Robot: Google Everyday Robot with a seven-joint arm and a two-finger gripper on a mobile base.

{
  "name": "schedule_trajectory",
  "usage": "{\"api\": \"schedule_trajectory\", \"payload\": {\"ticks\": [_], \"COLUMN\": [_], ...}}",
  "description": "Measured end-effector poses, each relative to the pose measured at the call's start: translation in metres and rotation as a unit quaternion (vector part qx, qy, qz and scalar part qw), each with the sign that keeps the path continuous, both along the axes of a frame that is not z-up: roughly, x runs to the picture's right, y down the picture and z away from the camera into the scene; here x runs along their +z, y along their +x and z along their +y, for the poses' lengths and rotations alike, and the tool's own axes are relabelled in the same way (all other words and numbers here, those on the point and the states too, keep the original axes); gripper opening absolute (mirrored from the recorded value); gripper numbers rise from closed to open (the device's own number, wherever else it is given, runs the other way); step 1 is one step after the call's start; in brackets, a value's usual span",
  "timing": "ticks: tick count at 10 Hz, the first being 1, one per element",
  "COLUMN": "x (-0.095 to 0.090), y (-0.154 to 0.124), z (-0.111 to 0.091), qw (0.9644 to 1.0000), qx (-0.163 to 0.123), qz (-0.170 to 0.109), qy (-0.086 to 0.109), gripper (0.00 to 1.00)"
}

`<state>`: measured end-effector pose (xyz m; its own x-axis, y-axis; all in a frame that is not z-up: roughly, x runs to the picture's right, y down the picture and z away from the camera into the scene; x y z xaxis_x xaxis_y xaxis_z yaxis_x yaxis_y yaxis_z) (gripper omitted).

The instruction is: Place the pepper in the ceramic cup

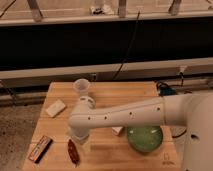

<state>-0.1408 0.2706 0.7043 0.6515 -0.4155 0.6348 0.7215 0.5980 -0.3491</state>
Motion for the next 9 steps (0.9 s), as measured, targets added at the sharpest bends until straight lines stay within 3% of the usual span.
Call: {"api": "schedule_trajectory", "payload": {"ticks": [3,9], "x": [0.006,0.025], "y": [-0.015,-0.019], "z": [0.013,0.042], "qw": [0.9999,0.9994], "qx": [-0.009,-0.018], "qz": [-0.005,-0.009], "qy": [-0.008,-0.028], "gripper": [0.8,0.8]}}
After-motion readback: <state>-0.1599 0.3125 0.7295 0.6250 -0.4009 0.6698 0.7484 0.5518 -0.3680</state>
